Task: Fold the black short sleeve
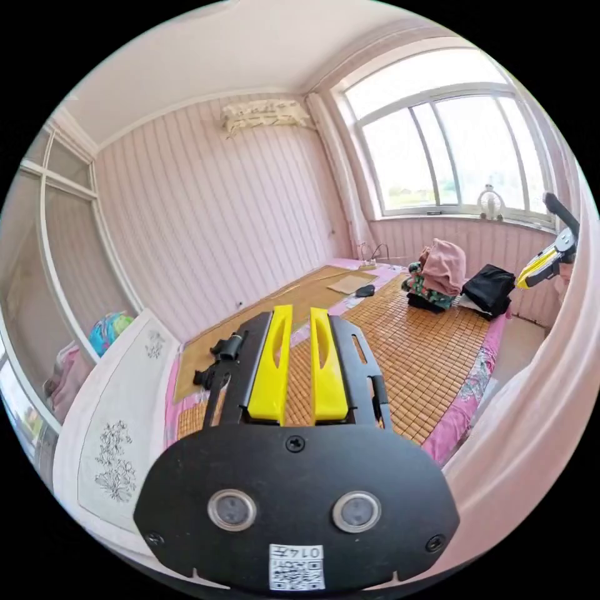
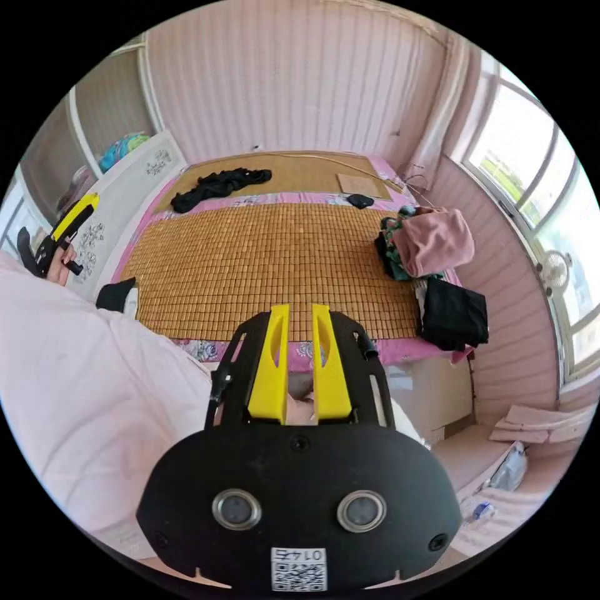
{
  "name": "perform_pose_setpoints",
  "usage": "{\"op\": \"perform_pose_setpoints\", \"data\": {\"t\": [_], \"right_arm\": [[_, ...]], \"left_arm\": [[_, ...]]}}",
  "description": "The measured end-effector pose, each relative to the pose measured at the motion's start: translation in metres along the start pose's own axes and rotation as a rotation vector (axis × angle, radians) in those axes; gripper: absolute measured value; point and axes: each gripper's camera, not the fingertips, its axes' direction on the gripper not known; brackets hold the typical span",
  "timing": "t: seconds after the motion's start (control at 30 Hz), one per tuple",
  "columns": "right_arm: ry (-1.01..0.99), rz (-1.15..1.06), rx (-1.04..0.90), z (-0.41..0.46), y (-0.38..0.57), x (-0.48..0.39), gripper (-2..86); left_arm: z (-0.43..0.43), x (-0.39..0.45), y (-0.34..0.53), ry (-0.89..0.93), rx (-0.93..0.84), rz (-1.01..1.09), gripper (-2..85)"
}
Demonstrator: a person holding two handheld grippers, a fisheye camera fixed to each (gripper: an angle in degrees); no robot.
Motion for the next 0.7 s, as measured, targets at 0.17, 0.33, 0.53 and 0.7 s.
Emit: {"op": "perform_pose_setpoints", "data": {"t": [0.17, 0.33, 0.53, 0.7], "right_arm": [[-0.047, 0.065, -0.03, 0.025, 0.069, 0.109, 13.4], [-0.01, -0.004, -0.023, 0.031, 0.084, 0.204, 14.2], [-0.063, 0.008, -0.147, 0.075, 0.095, 0.31, 13.8], [-0.144, 0.254, -0.092, 0.111, 0.124, 0.393, 13.4]], "left_arm": [[0.042, 0.103, -0.043, 0.11, -0.025, -0.133, 5.9], [0.087, 0.198, -0.082, 0.243, -0.189, -0.193, 6.0], [0.135, 0.283, -0.123, 0.37, -0.312, -0.124, 6.3], [0.226, 0.378, -0.147, 0.706, -0.477, 0.072, 6.4]]}}
